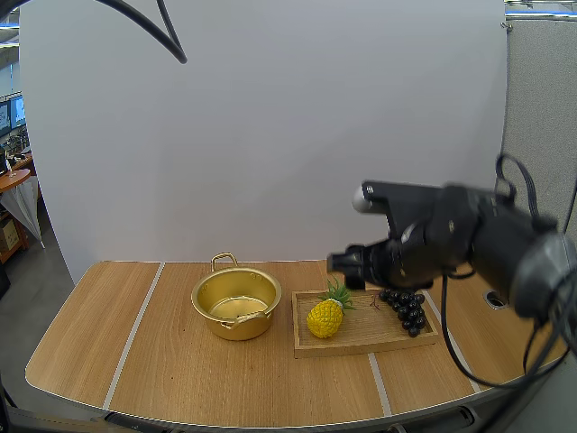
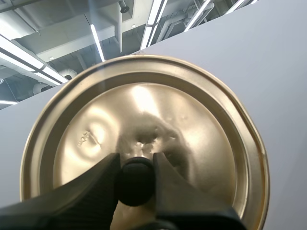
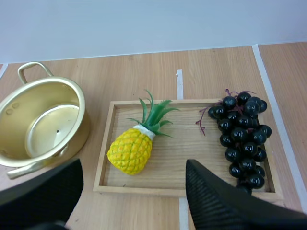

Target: Open the pot, put the pineapple inside, and close it

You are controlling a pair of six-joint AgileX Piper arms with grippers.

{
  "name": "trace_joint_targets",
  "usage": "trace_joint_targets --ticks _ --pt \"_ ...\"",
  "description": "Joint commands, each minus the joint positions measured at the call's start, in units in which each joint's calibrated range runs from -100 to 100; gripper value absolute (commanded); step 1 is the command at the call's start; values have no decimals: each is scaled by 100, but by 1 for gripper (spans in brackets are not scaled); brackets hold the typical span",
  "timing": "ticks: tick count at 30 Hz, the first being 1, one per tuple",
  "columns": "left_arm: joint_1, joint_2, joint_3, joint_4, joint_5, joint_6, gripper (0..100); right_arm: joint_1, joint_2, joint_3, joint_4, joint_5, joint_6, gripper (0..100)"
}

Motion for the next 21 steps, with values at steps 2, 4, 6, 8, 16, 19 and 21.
trace_joint_targets --ticks 2,4,6,8,16,19,21 --pt "-20 -44 -50 11 -200 -51 0 153 503 -419 50 110 -40 100" --pt "-20 -44 -50 11 -200 -51 0 269 694 -546 -32 110 45 100" --pt "-20 -44 -50 11 -200 -51 0 357 812 -587 -139 110 248 100" --pt "-20 -44 -50 11 -200 -51 0 482 880 -587 -350 -7 509 100" --pt "-20 -44 -50 11 -200 -51 0 1014 976 -587 -1587 -235 2049 100" --pt "-20 -44 -50 11 -200 -51 0 1141 1165 -587 -1894 -220 2504 100" --pt "-20 -44 -50 11 -200 -51 0 1197 1326 -587 -1993 -220 2736 100"
